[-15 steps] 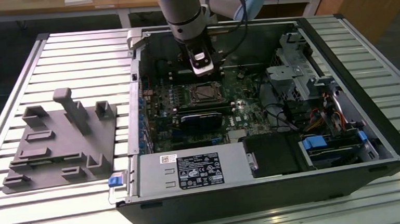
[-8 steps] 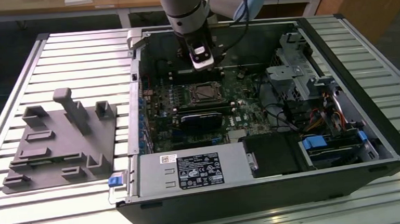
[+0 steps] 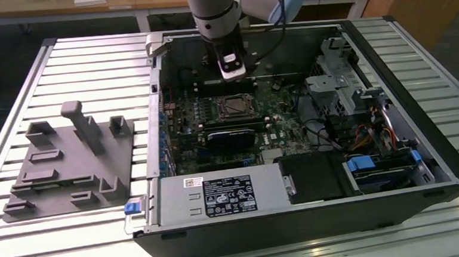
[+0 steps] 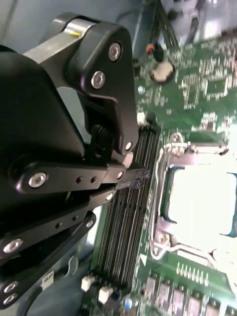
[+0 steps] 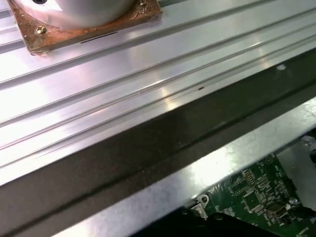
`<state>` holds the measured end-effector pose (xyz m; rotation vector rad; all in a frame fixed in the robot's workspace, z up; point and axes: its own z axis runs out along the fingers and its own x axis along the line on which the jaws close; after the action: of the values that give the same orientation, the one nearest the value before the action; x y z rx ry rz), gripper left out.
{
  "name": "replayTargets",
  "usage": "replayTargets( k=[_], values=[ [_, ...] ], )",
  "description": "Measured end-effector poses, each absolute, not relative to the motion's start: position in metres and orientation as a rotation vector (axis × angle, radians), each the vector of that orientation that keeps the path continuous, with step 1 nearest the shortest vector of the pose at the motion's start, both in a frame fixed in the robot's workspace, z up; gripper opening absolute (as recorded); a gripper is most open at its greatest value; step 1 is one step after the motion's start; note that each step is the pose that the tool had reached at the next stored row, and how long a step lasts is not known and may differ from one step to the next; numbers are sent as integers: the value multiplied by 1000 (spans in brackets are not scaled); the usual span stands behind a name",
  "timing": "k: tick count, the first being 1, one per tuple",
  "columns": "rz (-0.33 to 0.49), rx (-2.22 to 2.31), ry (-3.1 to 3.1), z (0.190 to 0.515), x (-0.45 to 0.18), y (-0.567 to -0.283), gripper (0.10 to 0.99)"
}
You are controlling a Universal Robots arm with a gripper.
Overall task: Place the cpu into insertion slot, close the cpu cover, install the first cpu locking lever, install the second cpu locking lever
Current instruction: 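Install the first cpu locking lever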
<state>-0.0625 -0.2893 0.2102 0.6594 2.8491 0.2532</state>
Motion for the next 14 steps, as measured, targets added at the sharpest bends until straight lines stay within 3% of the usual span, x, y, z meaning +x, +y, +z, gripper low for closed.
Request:
replayTargets(
  k=[14],
  values=[
    [114,681,2940,210,-55,-302,106]
  ],
)
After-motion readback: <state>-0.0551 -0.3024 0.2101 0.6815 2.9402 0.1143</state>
